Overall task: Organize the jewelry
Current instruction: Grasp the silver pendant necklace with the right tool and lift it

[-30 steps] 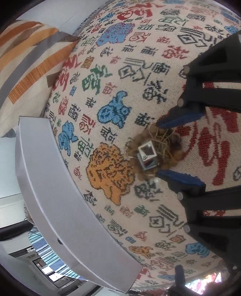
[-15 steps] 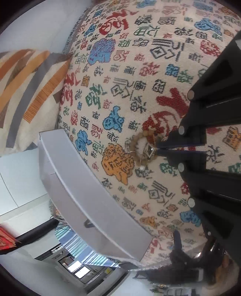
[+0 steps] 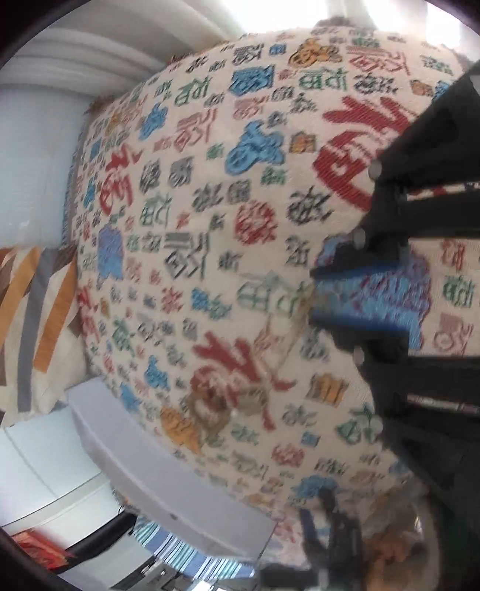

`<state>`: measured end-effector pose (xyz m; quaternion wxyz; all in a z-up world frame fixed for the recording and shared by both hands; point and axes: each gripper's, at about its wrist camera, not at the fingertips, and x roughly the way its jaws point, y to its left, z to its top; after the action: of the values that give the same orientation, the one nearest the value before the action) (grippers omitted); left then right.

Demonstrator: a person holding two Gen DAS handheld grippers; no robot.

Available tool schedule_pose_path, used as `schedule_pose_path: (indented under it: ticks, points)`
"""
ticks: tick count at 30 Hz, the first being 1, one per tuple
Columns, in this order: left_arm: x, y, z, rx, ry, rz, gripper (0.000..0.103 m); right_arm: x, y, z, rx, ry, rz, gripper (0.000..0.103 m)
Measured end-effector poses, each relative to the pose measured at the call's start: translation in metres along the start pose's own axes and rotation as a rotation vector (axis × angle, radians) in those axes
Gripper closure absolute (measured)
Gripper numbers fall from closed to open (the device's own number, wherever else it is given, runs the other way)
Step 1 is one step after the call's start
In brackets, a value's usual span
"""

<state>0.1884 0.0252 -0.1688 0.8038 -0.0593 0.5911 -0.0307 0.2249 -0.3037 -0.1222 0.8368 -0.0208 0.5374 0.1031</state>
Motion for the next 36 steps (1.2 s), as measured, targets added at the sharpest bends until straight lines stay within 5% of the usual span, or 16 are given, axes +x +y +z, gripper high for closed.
schedule_pose_path:
  ticks: [2,6,14,22,36]
  points:
    - [0.000,0.001,0.002,-0.003,0.000,0.008,0.008,0.001,-0.003,-0.013,-0.008,-0.017,-0.050,0.053]
    - [0.002,0.004,0.007,-0.022,0.008,0.019,0.008,0.000,0.004,-0.023,0.004,-0.037,0.061,0.053]
    - [-0.004,0.001,0.002,-0.009,-0.006,0.018,0.008,-0.005,0.042,-0.024,-0.169,-0.023,0.212,0.053]
    - [0.004,0.001,0.002,-0.017,0.018,0.009,0.008,-0.004,0.040,-0.021,-0.153,-0.049,0.151,0.053]
    - [-0.001,0.004,0.000,-0.022,0.010,0.030,0.008,0.079,0.128,0.044,-0.351,-0.054,0.131,0.053]
